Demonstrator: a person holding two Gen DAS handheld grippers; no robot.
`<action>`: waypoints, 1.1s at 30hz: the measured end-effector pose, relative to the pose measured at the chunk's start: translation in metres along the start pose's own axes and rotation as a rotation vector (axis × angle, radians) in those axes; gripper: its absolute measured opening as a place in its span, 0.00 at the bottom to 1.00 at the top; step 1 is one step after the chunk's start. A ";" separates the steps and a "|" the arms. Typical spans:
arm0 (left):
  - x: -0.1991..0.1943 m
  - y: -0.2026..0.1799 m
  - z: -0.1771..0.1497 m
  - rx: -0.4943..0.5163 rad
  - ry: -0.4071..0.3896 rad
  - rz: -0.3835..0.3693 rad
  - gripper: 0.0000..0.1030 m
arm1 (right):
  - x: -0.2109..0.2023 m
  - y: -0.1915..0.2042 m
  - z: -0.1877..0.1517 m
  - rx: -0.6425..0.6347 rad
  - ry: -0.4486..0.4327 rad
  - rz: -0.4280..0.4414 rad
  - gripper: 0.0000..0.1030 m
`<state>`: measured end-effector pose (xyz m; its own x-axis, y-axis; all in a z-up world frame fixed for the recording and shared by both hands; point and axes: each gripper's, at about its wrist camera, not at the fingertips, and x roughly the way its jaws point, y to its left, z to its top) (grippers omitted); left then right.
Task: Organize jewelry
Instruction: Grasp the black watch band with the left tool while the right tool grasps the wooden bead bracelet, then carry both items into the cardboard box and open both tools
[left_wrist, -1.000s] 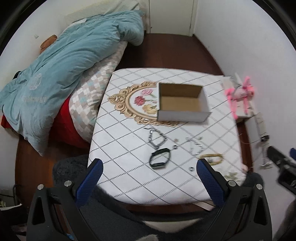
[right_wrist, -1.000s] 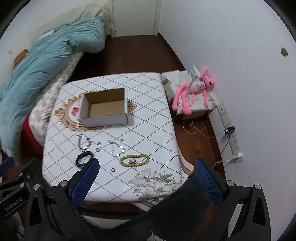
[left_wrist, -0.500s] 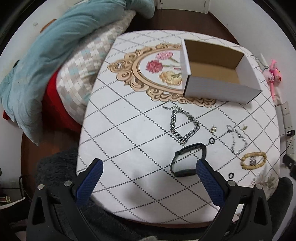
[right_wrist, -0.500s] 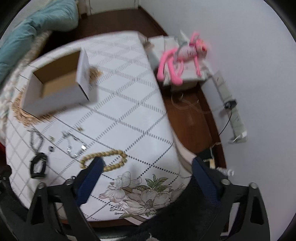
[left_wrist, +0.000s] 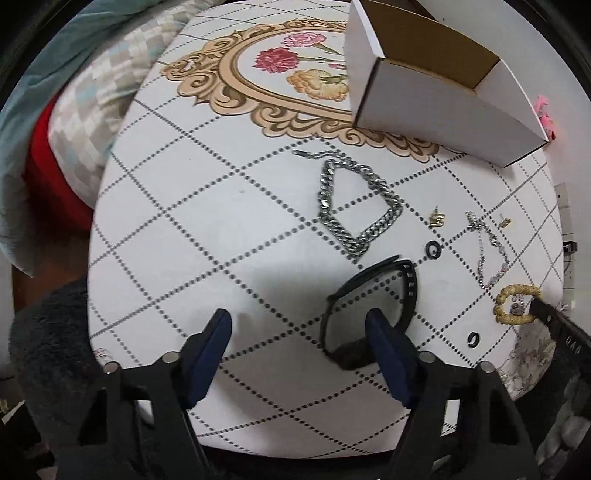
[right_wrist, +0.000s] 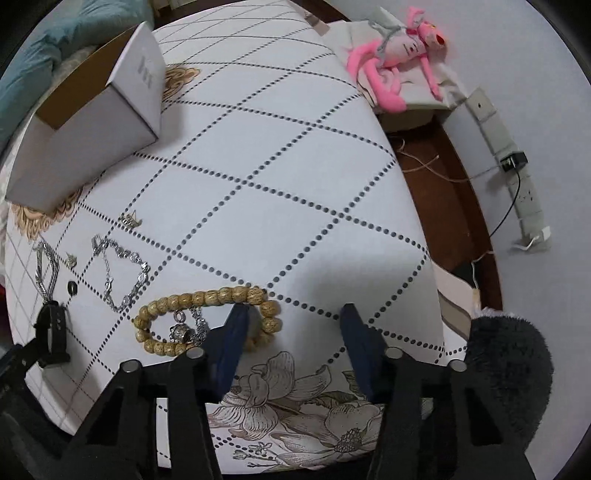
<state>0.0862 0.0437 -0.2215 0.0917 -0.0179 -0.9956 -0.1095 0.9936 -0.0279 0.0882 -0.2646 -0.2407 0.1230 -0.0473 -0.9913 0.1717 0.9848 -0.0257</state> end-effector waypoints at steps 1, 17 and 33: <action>0.002 -0.001 -0.001 0.006 0.006 -0.004 0.52 | 0.000 0.003 -0.002 -0.012 0.011 0.005 0.23; 0.017 -0.008 -0.015 0.061 -0.020 -0.008 0.02 | -0.005 0.016 -0.015 -0.025 0.053 0.001 0.16; -0.046 -0.005 -0.002 0.060 -0.110 -0.063 0.01 | -0.062 0.028 0.005 0.000 -0.056 0.256 0.09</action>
<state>0.0808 0.0392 -0.1757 0.2048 -0.0712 -0.9762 -0.0409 0.9959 -0.0812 0.0906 -0.2351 -0.1790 0.2163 0.1943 -0.9568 0.1277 0.9660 0.2250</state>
